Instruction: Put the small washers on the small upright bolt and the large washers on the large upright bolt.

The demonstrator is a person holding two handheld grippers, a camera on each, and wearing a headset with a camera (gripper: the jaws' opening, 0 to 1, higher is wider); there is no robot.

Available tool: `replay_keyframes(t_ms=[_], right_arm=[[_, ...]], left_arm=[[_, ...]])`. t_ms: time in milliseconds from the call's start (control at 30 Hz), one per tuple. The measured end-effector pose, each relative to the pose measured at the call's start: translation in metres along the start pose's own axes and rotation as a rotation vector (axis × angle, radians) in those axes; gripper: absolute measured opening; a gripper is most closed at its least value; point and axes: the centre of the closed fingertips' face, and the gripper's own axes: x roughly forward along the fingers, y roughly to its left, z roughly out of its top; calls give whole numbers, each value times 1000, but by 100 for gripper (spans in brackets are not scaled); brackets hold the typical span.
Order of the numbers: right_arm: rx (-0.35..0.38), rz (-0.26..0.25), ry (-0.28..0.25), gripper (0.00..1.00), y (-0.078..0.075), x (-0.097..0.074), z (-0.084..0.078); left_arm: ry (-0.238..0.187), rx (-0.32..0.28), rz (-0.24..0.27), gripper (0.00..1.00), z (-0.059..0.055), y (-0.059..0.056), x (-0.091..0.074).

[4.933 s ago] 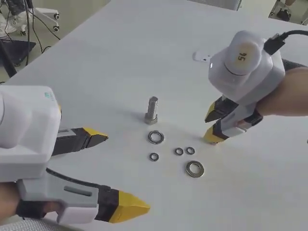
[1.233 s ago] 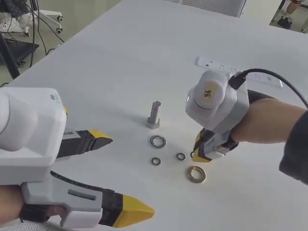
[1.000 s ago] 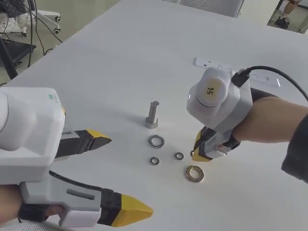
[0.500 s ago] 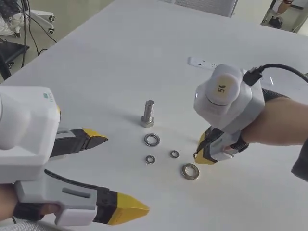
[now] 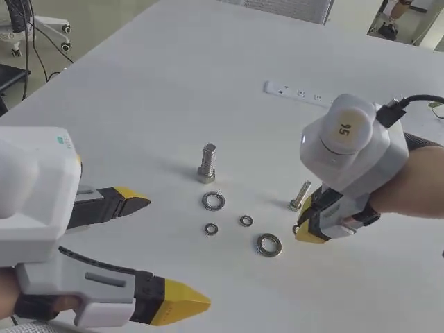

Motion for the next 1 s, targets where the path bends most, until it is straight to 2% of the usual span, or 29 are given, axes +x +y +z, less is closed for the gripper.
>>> replay_keyframes(t_ms=[233, 400, 600, 800, 1000], right_arm=[[33, -26, 2, 14, -9, -11, -12], [54, -50, 4, 14, -22, -20, -19], [59, -67, 9, 14, -27, -27, -22], [60, -82, 7, 14, -32, -34, -21], [42, -96, 4, 14, -40, -41, -12]], left_arm=[[2, 3, -1, 88, 0, 0, 1], [2, 1, -4, 88, 0, 0, 1], [7, 3, -5, 88, -2, 0, 1], [11, 2, -11, 88, -2, -2, 2], [12, 2, -9, 88, -2, -1, 1]])
